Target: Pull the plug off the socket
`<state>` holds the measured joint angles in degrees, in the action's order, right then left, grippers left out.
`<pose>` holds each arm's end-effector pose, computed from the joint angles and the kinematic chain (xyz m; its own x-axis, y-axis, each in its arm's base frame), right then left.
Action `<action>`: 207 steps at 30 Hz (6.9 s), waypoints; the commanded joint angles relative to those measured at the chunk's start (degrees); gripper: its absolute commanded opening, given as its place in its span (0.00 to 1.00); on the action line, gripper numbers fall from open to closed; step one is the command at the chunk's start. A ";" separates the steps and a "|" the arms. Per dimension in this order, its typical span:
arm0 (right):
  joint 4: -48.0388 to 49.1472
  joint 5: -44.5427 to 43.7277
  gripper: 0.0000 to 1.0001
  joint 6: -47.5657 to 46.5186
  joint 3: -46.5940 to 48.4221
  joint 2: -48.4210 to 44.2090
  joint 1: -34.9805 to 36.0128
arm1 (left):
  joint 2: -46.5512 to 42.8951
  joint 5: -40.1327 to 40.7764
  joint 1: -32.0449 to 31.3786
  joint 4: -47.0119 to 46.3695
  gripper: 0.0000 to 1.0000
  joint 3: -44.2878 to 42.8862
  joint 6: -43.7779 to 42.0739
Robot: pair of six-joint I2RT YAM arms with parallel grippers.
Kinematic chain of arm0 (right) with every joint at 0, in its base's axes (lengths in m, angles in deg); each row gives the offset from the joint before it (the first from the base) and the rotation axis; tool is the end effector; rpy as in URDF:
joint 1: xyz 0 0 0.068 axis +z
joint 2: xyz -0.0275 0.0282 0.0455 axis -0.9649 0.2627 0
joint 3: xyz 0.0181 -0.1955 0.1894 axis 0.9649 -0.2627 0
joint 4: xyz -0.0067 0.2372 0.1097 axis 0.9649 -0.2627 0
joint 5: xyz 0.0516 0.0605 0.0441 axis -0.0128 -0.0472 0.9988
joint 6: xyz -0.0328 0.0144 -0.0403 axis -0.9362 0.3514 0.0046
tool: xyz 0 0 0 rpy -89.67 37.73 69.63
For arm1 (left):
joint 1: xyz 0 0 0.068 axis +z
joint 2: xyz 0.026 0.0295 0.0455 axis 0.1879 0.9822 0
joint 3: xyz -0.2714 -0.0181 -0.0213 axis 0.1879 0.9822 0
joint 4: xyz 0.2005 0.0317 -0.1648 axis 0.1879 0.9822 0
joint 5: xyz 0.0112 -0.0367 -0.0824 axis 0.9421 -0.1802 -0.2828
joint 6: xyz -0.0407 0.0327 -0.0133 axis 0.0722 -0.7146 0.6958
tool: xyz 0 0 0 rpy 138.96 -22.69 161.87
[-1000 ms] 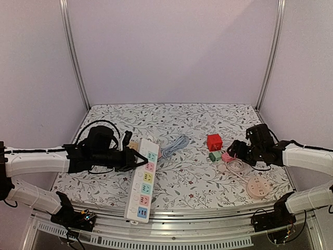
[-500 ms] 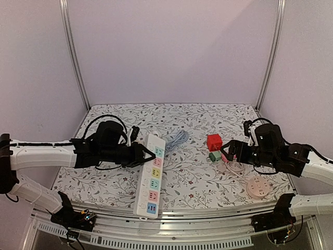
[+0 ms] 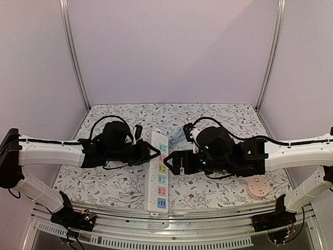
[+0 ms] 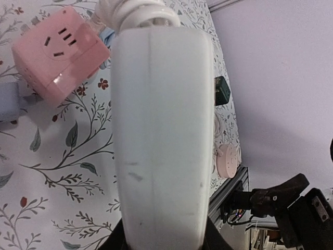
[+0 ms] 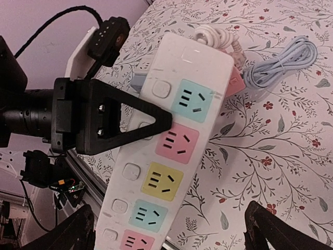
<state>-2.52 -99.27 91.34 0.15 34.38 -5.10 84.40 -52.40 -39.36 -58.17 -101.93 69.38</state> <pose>0.1177 0.2919 0.2761 -0.7015 -0.0346 -0.7119 -0.4921 0.7460 0.4487 0.1869 -0.2330 0.2180 -0.8948 -0.2639 -0.3602 0.1375 0.6046 -0.7845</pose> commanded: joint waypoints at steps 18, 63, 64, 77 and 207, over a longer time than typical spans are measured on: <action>2.73 9.10 0.99 2.82 9.35 19.36 2.36 | -0.84 1.00 -0.87 -13.71 0.09 -0.17 1.45; -11.58 1.10 0.70 -6.67 -6.52 5.80 -12.86 | -20.64 -0.63 16.31 18.18 1.00 4.86 -14.20; -12.39 1.08 0.70 -7.66 -6.82 5.68 -13.46 | -20.59 -1.81 18.16 18.44 1.00 5.00 -15.14; -15.32 4.24 0.71 -9.76 -14.73 -1.75 -21.29 | -9.23 -10.64 25.73 12.32 0.99 4.50 -21.07; -23.27 -3.18 0.99 -6.93 3.05 -0.65 -14.64 | 24.57 -17.22 19.67 11.41 0.84 -17.61 -32.61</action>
<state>-27.37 -102.35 82.47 1.24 31.93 -21.03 106.04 -70.30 -19.32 -53.08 -117.74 39.35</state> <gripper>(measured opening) 0.988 0.838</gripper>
